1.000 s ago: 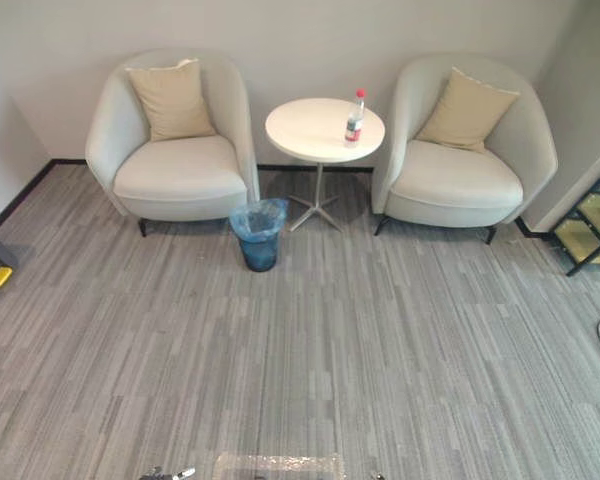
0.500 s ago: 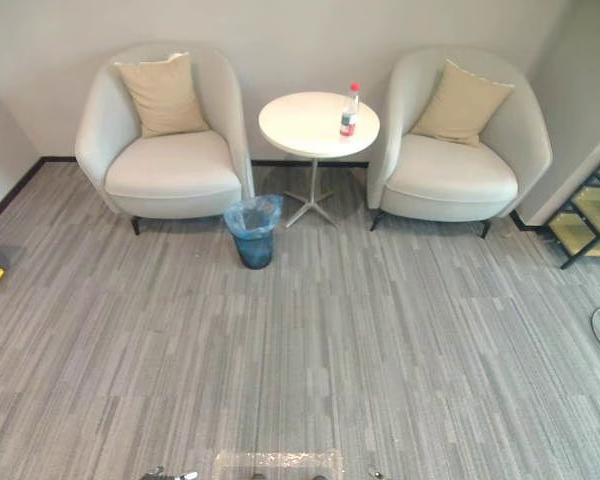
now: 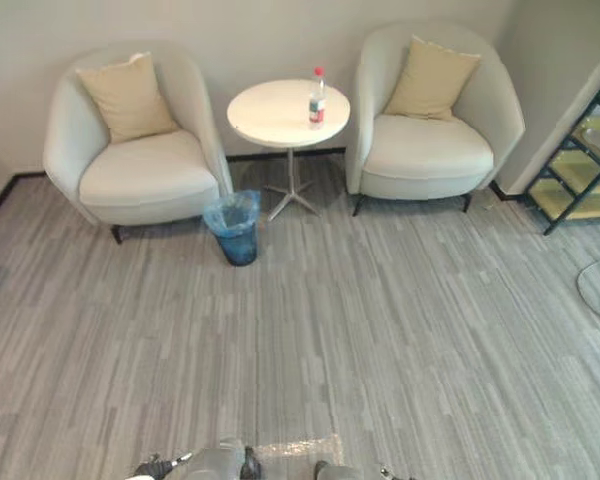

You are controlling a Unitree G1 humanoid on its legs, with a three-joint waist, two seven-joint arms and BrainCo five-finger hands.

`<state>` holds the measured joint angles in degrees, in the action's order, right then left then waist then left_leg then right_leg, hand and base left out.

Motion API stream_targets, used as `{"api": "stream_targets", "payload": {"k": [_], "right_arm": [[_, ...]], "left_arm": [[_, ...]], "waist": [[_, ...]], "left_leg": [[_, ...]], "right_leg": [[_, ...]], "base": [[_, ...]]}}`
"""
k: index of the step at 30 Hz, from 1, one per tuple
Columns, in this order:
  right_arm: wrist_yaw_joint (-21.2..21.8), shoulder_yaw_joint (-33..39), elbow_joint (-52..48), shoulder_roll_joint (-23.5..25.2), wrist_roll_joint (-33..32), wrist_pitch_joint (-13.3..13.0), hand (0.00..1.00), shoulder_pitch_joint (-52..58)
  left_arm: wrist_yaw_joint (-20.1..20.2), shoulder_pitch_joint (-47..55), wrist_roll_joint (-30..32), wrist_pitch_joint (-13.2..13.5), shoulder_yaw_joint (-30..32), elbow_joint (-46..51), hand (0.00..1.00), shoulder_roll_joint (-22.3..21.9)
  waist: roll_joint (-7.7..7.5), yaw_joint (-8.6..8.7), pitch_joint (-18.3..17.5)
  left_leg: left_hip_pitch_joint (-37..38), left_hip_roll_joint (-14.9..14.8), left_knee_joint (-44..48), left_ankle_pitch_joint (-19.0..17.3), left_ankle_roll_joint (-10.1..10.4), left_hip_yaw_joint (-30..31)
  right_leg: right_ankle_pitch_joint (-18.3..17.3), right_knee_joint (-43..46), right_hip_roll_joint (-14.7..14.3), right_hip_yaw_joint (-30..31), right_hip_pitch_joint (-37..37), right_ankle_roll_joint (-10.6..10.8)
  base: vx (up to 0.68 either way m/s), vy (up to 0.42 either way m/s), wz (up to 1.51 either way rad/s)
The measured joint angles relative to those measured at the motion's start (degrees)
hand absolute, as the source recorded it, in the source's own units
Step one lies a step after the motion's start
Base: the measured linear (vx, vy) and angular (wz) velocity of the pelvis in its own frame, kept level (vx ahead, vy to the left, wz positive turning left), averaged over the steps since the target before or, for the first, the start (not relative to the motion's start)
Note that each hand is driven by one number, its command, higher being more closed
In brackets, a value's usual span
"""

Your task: Gather rubbish on tea table into small bin, then transfer packed bag to large trash can.

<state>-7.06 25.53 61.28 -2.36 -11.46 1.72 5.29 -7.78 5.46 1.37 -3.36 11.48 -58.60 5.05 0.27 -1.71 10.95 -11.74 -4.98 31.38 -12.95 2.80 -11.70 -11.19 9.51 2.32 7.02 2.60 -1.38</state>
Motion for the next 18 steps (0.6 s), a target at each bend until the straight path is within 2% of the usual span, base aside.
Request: {"api": "stream_targets", "payload": {"k": [1, 2, 3, 4, 5, 6, 8, 9, 10, 11, 12, 13, 15, 16, 18], "right_arm": [[-0.18, 0.03, -0.37, -0.26, -0.04, 0.01, 0.00, 0.09], [-0.23, 0.06, -1.22, -0.78, -0.08, 0.03, 0.00, 0.59], [-0.34, -0.01, -1.58, -0.78, -0.02, 0.09, 0.00, 0.72], [-0.33, 0.35, -1.83, -0.70, 0.03, 0.07, 0.00, 0.78], [-0.36, 0.78, -1.75, -0.41, 0.09, 0.10, 0.00, 0.73], [-0.36, 1.26, -1.48, -0.19, 0.16, 0.16, 0.00, 0.95], [-0.39, 0.88, -1.53, 0.13, 0.17, 0.57, 0.00, 1.24], [-0.25, -0.01, -2.01, 0.07, 0.28, 0.56, 0.00, 1.32], [0.07, -1.13, -2.69, 0.33, 0.27, 0.49, 0.00, 1.13], [0.28, -1.56, -3.42, 0.70, 0.27, 0.45, 0.00, 0.96], [0.31, -1.61, -4.39, 1.17, 0.27, 0.35, 0.00, 0.96], [0.51, -1.71, -5.63, 1.50, 0.32, 0.32, 0.00, 0.90], [0.57, -2.05, -6.45, 1.63, 0.35, 0.38, 0.00, 1.00], [0.60, -2.09, -6.57, 1.54, 0.35, 0.24, 0.00, 0.65], [0.72, -2.21, -6.47, 1.47, 0.40, 0.03, 0.00, 0.18]], "left_arm": [[-0.52, 0.18, -0.42, -0.01, 0.09, 0.00, 0.00, -0.45], [-0.91, 0.48, -0.44, -0.01, 0.34, 0.00, 0.00, -1.37], [-0.99, 0.42, -0.43, -0.08, 1.47, 0.06, 0.00, -1.69], [-0.99, 1.00, -0.23, -0.03, 1.60, 0.48, 0.00, -1.47], [-0.97, 1.00, -0.03, -0.09, 1.33, 0.08, 0.00, -1.22], [-1.03, 0.89, 0.17, -0.06, 1.24, -0.08, 0.00, -1.12], [-1.03, 0.89, 0.15, -0.04, 1.13, -0.03, 0.00, -1.27], [-1.00, 1.46, 0.16, -0.12, 1.14, -0.06, 0.00, -1.37], [-1.01, 2.07, 0.17, -0.31, 1.14, -0.03, 0.00, -1.14], [-0.99, 1.90, 0.18, -0.67, 1.11, 0.03, 0.00, -0.91], [-0.98, 1.55, 0.16, -0.96, 0.98, 0.12, 0.00, -0.67], [-0.96, 0.89, 0.25, -1.08, 0.72, 0.16, 0.00, -0.35], [-0.95, -0.25, 0.28, -1.06, 0.23, 0.19, 0.00, -0.25], [-0.93, -1.12, 0.27, -1.04, -0.33, 0.13, 0.00, -0.40], [-0.89, -2.07, 0.19, -0.91, -1.45, -0.22, 0.00, -0.97]], "waist": [[0.75, -0.07, -0.44], [2.15, -0.27, -1.18], [2.53, -0.52, -1.26], [2.24, -0.95, -2.40], [1.99, -0.56, -2.57], [1.35, -0.74, -2.87], [0.78, -1.77, -3.79], [0.66, -1.97, -4.71], [0.37, -1.86, -5.78], [0.00, -1.55, -5.70], [-0.36, -1.17, -5.46], [-0.86, -0.54, -4.90], [-0.82, -0.48, -4.67], [-0.66, -0.46, -4.44], [-0.67, -0.15, -4.37]], "left_leg": [[0.61, 0.08, -7.53, 0.82, 1.34, 0.76], [1.82, -0.29, -14.04, 1.71, 2.45, 1.66], [2.78, 0.05, -15.39, 4.82, 1.40, 0.65], [2.84, 1.27, -16.17, 3.84, 0.45, -0.50], [3.11, 1.95, -16.21, 3.33, 0.12, -0.55], [4.18, 3.31, -16.20, 2.01, -1.30, -0.94], [7.17, 4.97, -16.87, 0.14, -1.66, -3.57], [8.95, 5.52, -18.23, -0.04, -2.46, -4.91], [11.51, 6.58, -19.52, 0.24, -3.09, -6.59], [12.94, 7.08, -19.70, 0.21, -3.18, -6.69], [15.04, 7.40, -20.07, 0.01, -3.49, -6.40], [19.12, 7.42, -21.26, -0.50, -4.18, -5.96], [22.53, 7.17, -22.91, -0.50, -4.18, -5.09], [25.24, 6.50, -24.70, -0.49, -4.17, -4.87], [27.53, 5.20, -25.22, -0.48, -4.16, -4.13]], "right_leg": [[-0.61, 0.46, 0.19, 0.69, -1.08, 0.86], [-1.21, 0.50, -0.34, 1.14, -1.67, 1.93], [-1.78, 0.34, -0.10, 2.72, -1.47, 2.86], [-1.96, 2.29, 0.88, 2.88, -1.77, 3.93], [-2.37, 4.67, 0.98, 2.77, -1.87, 4.66], [-3.35, 6.14, 1.89, 2.24, -1.76, 4.74], [-4.85, 8.74, 3.50, 4.90, -1.59, 6.59], [-5.52, 12.13, 3.83, 5.49, -2.59, 7.43], [-6.27, 20.76, 4.12, 6.19, -5.99, 10.19], [-5.37, 27.33, 4.16, 6.12, -8.64, 12.55], [-2.21, 36.08, 4.16, 5.32, -12.13, 15.25], [-1.06, 46.66, 5.04, 1.85, -15.83, 14.14], [-2.50, 51.13, 6.52, -3.07, -19.51, 11.15], [-4.01, 50.96, 7.18, -6.53, -21.32, 8.58], [-5.02, 43.82, 7.88, -12.03, -24.17, 5.73]], "base": [[0.15, 0.203, -0.39], [0.18, 0.248, -0.45], [0.28, 0.282, -0.44], [0.29, 0.218, -0.28], [0.31, 0.154, -0.17], [0.25, 0.112, -0.13], [0.30, 0.159, -0.50], [0.44, 0.206, -0.79], [0.39, 0.147, -0.69], [0.39, 0.115, -0.48], [0.32, 0.056, -0.12], [0.32, 0.047, 0.03], [0.29, 0.008, 0.16], [0.27, -0.018, 0.19], [0.32, -0.090, 0.23]]}}
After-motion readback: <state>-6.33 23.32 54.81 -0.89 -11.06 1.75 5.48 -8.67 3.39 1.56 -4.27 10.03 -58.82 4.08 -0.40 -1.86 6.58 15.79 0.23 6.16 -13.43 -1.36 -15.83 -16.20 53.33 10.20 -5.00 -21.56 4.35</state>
